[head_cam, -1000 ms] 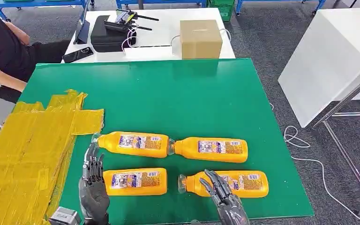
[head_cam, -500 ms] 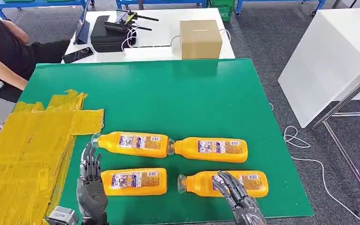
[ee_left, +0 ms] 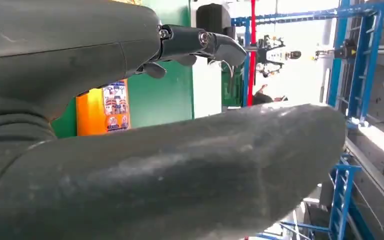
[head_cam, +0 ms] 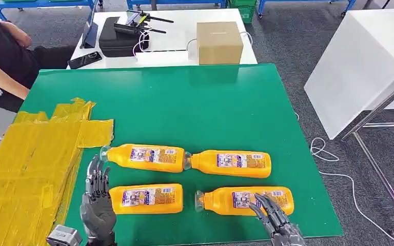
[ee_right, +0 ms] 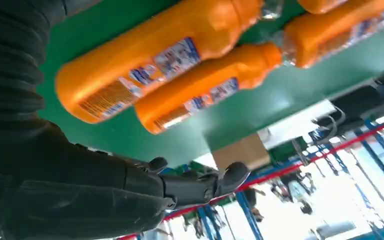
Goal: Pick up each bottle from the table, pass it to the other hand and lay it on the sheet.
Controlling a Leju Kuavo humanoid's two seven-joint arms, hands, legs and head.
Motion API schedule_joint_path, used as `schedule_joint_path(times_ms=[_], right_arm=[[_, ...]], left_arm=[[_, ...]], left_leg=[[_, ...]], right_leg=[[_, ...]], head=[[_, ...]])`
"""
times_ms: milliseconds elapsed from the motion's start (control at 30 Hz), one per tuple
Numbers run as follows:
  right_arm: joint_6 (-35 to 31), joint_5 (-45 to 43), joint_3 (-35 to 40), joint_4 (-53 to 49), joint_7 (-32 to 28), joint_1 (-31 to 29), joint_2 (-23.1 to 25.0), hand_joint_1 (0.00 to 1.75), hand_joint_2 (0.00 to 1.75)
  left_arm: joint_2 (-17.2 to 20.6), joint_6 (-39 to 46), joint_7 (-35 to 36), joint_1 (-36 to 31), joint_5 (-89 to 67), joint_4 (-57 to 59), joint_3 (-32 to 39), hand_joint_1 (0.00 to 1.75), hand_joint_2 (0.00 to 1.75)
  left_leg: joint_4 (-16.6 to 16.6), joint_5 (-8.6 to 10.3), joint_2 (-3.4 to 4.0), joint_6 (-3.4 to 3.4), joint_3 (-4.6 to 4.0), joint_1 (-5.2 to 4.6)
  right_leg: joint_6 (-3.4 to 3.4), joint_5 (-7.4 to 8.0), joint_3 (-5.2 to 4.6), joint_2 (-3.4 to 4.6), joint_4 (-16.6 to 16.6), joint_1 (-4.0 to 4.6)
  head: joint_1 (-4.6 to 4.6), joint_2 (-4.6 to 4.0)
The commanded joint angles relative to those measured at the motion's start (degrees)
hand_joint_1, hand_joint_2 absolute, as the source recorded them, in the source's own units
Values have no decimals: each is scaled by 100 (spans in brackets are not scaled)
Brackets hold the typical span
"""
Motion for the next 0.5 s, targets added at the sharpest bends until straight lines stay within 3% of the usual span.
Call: schedule_joint_path(times_ms=[33, 500], right_arm=[[140, -375, -210, 688, 74, -160, -286, 0, 175], [249, 114, -744, 619, 698, 171, -342, 0, 175]], left_arm=[[-24, -160, -9, -42, 1, 71, 257, 0, 0], [8, -227, -9, 30, -28, 57, 210, 0, 0]], left_leg=[[-16, -3, 2, -7, 30, 7], [-9, -4, -6, -4, 21, 3]], right_leg=[[2, 1, 30, 1, -20, 7], [3, -5, 21, -7, -10, 3]], head=[[0, 0], [0, 0]])
